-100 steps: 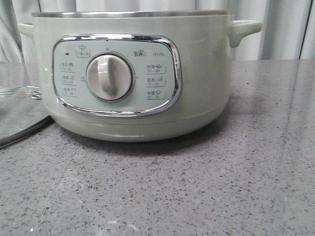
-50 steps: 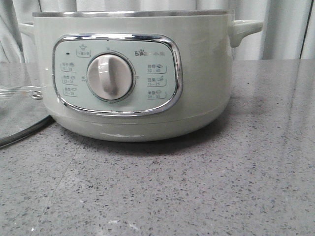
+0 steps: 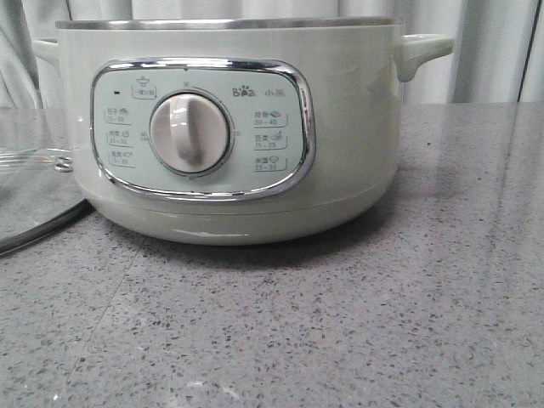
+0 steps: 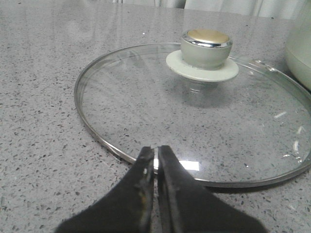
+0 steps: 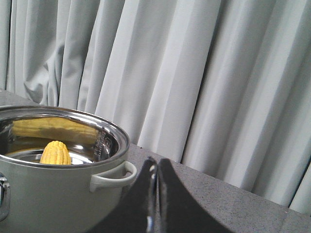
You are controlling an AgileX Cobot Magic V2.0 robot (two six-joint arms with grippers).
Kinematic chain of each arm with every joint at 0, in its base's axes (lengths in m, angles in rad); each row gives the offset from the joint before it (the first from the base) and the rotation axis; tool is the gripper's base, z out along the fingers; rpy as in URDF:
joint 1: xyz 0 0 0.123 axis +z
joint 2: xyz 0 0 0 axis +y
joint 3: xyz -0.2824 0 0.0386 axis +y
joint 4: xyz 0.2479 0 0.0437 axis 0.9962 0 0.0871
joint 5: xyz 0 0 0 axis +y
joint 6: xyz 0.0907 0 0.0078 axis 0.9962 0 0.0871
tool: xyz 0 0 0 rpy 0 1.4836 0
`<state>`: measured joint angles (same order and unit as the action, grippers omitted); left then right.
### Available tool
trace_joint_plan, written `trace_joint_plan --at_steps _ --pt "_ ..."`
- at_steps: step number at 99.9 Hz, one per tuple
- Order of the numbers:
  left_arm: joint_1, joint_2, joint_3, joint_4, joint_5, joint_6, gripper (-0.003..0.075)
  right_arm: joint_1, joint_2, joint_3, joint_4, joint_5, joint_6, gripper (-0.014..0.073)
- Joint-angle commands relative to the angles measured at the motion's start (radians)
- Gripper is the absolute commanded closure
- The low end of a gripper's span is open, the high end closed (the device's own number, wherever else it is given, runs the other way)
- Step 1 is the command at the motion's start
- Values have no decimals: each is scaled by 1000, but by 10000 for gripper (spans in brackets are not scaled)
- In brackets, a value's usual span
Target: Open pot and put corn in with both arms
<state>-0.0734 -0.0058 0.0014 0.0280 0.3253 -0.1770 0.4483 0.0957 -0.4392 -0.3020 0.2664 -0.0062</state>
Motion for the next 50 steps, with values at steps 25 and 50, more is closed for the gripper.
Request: trace_joint_plan --at_steps 25,50 --pt "1 -28 22 -12 -42 -8 741 -208 10 140 -26 -312 -4 657" --pt "1 -28 22 -12 -42 -8 741 -463 -23 431 126 -797 105 657"
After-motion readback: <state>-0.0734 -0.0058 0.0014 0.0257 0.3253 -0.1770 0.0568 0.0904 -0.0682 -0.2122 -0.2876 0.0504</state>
